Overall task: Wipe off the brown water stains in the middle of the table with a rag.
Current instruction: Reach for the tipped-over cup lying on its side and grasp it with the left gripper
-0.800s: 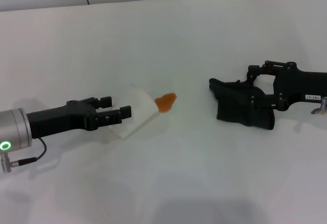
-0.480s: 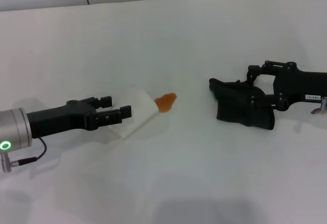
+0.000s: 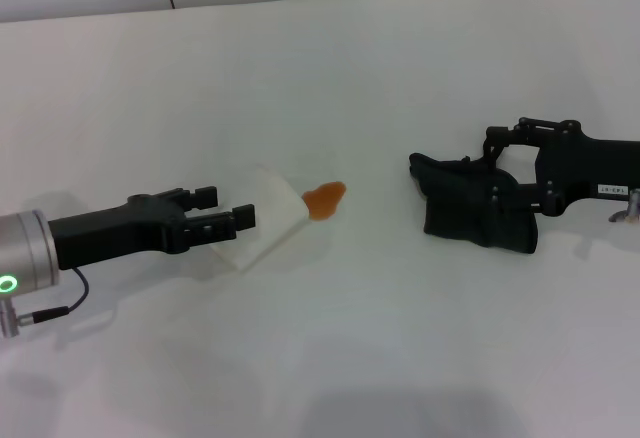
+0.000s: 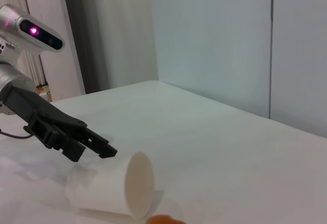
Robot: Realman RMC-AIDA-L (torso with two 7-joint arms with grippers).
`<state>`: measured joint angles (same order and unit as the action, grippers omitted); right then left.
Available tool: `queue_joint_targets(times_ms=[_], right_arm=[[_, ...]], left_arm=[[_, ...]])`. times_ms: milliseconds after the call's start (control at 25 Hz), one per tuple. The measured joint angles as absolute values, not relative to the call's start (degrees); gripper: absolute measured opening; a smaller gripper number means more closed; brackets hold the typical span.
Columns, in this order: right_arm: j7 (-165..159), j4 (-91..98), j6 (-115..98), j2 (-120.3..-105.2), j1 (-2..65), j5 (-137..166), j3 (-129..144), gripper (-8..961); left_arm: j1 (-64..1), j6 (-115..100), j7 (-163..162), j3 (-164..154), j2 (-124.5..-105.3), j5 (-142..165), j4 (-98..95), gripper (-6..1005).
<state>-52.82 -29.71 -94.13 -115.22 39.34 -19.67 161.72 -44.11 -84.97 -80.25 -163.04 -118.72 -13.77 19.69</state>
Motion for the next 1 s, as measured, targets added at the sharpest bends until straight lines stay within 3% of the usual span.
queue_joint_targets(times_ms=[480, 640, 1000], right_arm=[[-52.8, -29.8, -94.1, -115.08, 39.3, -19.5, 161.7, 827], [-52.8, -29.8, -94.2, -115.07, 39.4, -19.4, 161.8, 827], [-52.8, -29.7, -94.2, -115.22, 40.1, -19.4, 161.7, 826]], left_arm=[[-48.7, -100.4, -92.5, -163.1, -117.23, -10.3, 39.6, 877], [-56.1, -101.9, -97.1, -163.1, -116.85, 1.2, 44.4, 877], [-71.8, -100.0, -97.9, -163.1, -118.82, 24.6, 51.5, 876]])
